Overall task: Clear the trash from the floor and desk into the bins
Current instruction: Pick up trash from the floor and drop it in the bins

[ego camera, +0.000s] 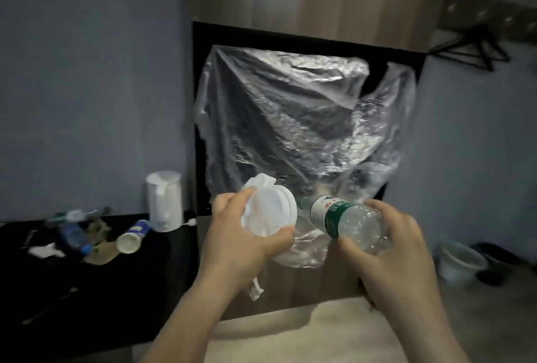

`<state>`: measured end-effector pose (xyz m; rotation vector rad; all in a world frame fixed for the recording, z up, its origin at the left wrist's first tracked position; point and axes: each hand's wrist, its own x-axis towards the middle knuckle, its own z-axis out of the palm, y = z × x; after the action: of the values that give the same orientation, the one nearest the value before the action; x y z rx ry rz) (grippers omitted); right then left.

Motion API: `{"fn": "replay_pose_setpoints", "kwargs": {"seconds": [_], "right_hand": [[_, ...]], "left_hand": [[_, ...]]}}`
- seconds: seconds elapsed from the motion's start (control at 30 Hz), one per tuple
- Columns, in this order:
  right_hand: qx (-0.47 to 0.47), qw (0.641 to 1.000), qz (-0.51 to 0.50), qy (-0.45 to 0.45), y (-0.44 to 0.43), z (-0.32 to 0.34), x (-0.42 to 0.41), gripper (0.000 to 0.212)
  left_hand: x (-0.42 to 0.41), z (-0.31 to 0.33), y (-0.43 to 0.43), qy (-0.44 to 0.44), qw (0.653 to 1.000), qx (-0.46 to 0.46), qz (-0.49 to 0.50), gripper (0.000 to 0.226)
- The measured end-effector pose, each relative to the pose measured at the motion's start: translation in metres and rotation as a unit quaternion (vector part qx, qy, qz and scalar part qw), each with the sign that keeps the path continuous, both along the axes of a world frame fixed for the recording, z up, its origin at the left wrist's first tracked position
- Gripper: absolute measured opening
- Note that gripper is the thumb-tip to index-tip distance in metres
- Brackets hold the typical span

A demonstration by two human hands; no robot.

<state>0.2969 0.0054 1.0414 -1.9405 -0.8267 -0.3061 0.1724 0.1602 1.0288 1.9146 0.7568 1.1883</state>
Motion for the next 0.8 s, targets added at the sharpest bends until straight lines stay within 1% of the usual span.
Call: {"fn": "replay_pose_setpoints", "kwargs": {"seconds": [0.07,0.17,0.33,0.47,0.6,0.7,0.8], "right_hand": [[0.007,0.999,-0.046,0.010,-0.025,-0.005,0.032,0.057],[0.011,0.993,-0.112,0.024,-0.052,-0.018,0.070,0.060],[0.011,0.980,-0.193,0.049,-0.072,-0.044,0.113,0.061],[0.013,0.968,-0.244,0.054,-0.062,-0.055,0.140,0.063],[0.018,0.957,-0.281,0.069,-0.035,-0.059,0.166,0.063],[0.023,0.943,-0.321,0.082,-0.022,-0.061,0.183,0.061],[0.006,0.931,-0.352,0.095,-0.017,-0.067,0.201,0.060]], "left_hand": [[0.045,-0.002,-0.015,0.012,0.999,0.000,-0.043,0.091],[0.101,-0.012,-0.029,0.023,0.995,-0.004,-0.099,0.087],[0.177,-0.035,-0.034,0.031,0.981,-0.037,-0.190,0.082],[0.224,-0.045,-0.017,0.030,0.969,-0.032,-0.244,0.073],[0.274,-0.047,0.023,0.035,0.959,-0.024,-0.280,0.082],[0.312,-0.051,0.042,0.029,0.950,-0.020,-0.311,0.083],[0.348,-0.067,0.049,0.028,0.943,-0.050,-0.327,0.075]]}}
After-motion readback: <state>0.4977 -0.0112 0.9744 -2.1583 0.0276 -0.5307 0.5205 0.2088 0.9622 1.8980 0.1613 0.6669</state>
